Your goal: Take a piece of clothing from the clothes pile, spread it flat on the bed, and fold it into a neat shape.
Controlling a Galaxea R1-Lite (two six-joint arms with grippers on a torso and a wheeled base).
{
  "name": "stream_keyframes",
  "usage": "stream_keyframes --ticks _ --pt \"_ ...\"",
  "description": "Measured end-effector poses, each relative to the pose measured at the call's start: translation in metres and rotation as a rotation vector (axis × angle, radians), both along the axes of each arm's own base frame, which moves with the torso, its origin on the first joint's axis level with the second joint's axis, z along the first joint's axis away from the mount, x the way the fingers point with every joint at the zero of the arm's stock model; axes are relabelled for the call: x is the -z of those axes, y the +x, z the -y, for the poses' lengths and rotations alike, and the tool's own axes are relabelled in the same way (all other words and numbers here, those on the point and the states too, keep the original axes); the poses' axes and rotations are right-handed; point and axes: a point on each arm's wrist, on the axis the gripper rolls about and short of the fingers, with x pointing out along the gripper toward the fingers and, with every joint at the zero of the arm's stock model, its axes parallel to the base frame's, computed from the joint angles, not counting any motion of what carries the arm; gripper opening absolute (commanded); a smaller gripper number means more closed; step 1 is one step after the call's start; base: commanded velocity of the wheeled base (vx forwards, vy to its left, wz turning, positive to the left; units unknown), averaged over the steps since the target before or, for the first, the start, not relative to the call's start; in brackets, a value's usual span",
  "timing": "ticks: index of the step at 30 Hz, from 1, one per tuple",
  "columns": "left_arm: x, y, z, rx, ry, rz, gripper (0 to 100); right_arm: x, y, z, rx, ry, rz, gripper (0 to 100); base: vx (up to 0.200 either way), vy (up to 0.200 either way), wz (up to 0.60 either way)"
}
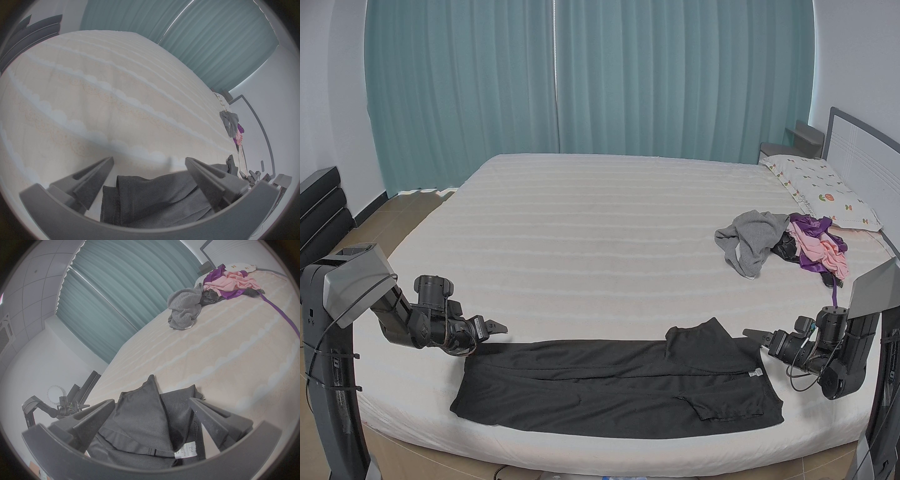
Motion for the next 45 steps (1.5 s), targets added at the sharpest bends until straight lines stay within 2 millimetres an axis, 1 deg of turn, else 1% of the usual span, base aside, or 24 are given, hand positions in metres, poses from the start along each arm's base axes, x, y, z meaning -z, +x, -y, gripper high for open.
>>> stream_keyframes --ticks 9,13,16,19,23,31,32,40,43,45 --pt "0.003 -0.002 -0.001 -0.011 -0.001 -0.015 0 0.000 0.001 0.000 0.000 0.000 0.001 100 0.000 0.000 0.00" --pt "0.002 -0.002 -0.005 -0.072 -0.008 -0.027 0 0.000 0.001 0.000 0.000 0.000 0.001 100 0.000 0.000 0.00" --pt "-0.002 0.001 -0.008 -0.122 -0.026 -0.004 0 0.001 0.001 0.000 0.000 0.000 0.001 100 0.000 0.000 0.00" --pt "-0.009 0.005 -0.011 -0.163 -0.056 0.056 0 0.001 0.001 0.000 0.000 0.000 0.000 100 0.000 0.000 0.00" --pt "-0.015 0.006 -0.014 -0.198 -0.086 0.107 0 0.001 0.001 0.000 0.000 0.000 0.000 100 0.000 0.000 0.00" --pt "-0.013 0.003 -0.016 -0.204 -0.089 0.096 0 0.001 0.000 0.000 0.000 0.001 -0.004 100 0.000 0.000 0.00" --pt "-0.013 0.003 -0.016 -0.204 -0.090 0.096 100 0.001 0.000 0.000 -0.001 0.000 -0.003 100 0.000 0.000 0.00" --pt "-0.013 0.004 -0.018 -0.208 -0.098 0.097 100 0.001 0.000 -0.001 -0.002 0.001 -0.004 100 0.000 0.000 0.00" --pt "-0.013 0.001 -0.019 -0.211 -0.101 0.086 100 0.001 0.000 -0.001 -0.002 0.001 -0.006 100 0.000 0.000 0.00" --pt "-0.014 -0.005 -0.020 -0.214 -0.102 0.072 100 0.001 0.000 0.000 -0.001 0.001 -0.006 100 0.000 0.000 0.00"
